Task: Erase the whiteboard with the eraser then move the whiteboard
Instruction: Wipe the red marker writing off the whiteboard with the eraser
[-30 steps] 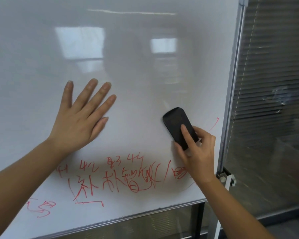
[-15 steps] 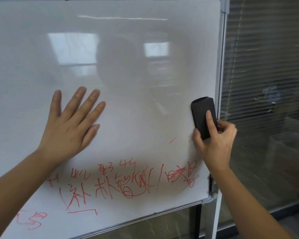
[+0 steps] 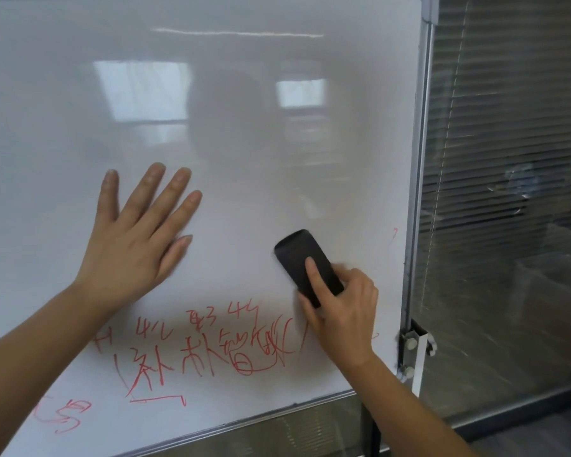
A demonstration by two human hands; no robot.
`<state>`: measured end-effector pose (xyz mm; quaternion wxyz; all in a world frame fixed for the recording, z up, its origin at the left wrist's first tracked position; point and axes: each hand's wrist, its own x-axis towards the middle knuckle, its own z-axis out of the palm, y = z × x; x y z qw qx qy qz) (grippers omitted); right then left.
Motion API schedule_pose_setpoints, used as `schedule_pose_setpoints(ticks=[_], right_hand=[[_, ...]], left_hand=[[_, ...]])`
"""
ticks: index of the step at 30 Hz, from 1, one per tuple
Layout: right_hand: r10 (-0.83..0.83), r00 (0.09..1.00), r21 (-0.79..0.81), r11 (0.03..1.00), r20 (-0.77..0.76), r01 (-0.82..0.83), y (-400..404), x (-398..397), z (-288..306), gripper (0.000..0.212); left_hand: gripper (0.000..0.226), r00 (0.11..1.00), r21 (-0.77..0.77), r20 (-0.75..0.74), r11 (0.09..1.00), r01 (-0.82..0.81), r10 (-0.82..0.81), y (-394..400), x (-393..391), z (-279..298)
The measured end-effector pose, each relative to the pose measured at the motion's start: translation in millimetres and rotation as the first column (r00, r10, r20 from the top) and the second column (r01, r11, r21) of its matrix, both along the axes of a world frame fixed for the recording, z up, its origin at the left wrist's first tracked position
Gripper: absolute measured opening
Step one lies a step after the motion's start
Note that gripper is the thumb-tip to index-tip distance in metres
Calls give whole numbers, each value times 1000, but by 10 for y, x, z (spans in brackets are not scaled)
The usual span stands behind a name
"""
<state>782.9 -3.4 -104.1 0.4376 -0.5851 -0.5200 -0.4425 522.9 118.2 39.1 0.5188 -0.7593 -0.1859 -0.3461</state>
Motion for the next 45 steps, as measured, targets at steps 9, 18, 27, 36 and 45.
schedule_pose_setpoints(ticks=[9, 18, 27, 36, 45], right_hand=[[-164, 977, -13, 986, -135, 164, -238, 621, 156, 57], [-176, 914, -70, 984, -366, 162, -362, 568, -172, 60], [-188, 869, -54, 982, -457, 183, -384, 512, -163, 59], [-180, 888, -4, 980, -423, 197, -329, 654, 93, 57], [-190, 862, -126, 981, -469, 147, -477, 468, -489, 58]], left_hand=[[56, 1000, -6, 18, 1000, 14, -14, 4, 24, -13], [56, 1000, -18, 20, 1000, 15, -14, -19, 15, -8], [57, 1000, -7, 2, 1000, -10, 10, -18, 2, -2], [58, 1000, -13, 9, 1000, -9, 9, -35, 12, -11], [57, 1000, -25, 12, 1000, 0, 0, -49, 3, -12]])
